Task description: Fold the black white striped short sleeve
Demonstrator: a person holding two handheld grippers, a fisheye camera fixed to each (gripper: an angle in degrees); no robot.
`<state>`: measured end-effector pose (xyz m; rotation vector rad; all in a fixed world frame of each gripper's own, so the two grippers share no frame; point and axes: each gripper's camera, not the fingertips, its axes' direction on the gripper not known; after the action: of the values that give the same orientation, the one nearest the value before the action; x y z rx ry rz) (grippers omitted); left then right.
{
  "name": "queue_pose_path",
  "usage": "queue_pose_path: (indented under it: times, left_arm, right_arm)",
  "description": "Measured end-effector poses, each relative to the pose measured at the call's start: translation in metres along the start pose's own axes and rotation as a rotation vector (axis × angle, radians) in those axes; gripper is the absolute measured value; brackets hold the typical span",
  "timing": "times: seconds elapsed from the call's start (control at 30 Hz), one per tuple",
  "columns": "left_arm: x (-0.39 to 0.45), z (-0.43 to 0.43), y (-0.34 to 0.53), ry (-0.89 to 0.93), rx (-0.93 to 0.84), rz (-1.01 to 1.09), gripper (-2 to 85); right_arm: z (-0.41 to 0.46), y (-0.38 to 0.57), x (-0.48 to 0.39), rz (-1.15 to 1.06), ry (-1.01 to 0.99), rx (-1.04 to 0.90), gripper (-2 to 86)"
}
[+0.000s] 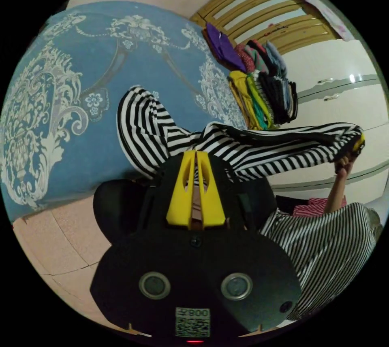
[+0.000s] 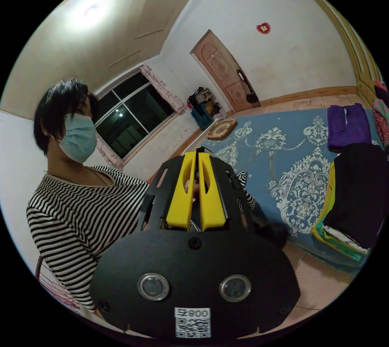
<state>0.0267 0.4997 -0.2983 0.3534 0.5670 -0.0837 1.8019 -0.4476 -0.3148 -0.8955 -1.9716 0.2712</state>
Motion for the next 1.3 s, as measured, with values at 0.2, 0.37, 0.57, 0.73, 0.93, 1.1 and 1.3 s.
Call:
queue_pose_path:
  times: [0.2, 0.37, 0.57, 0.73, 0.93, 1.1, 1.3]
  left_arm:
    - [0.029, -0.116, 0.035, 0.042, 0.347, 0.024, 0.3]
    - [0.075, -0.216, 0.069, -0.066, 0.637, 0.136, 0.2]
    - [0.137, -0.305, 0.105, -0.148, 0.911, 0.343, 0.1]
    - [0.164, -0.352, 0.102, -0.241, 0.993, 0.460, 0.1]
    - [0.145, -0.376, 0.042, -0.325, 0.960, 0.439, 0.2]
    - [0.083, -0.371, -0.041, -0.348, 0.864, 0.291, 0.2]
    - [-0.015, -0.333, -0.158, -0.525, 0.653, 0.097, 0.6]
  right_arm:
    - [-0.018, -0.033, 0.006, -0.024, 0.022, 0.084, 0.5]
    - [-0.034, -0.065, 0.008, -0.073, 0.032, 0.168, 0.6]
    - [-0.045, -0.115, 0.003, -0.195, 0.043, 0.244, 0.5]
    - [-0.044, -0.167, 0.008, -0.300, 0.112, 0.284, 0.5]
    - [-0.015, -0.257, 0.057, -0.322, 0.251, 0.254, 0.5]
    - [0.049, -0.355, 0.152, -0.238, 0.349, 0.116, 0.5]
    - [0.154, -0.473, 0.301, -0.051, 0.421, -0.063, 0.6]
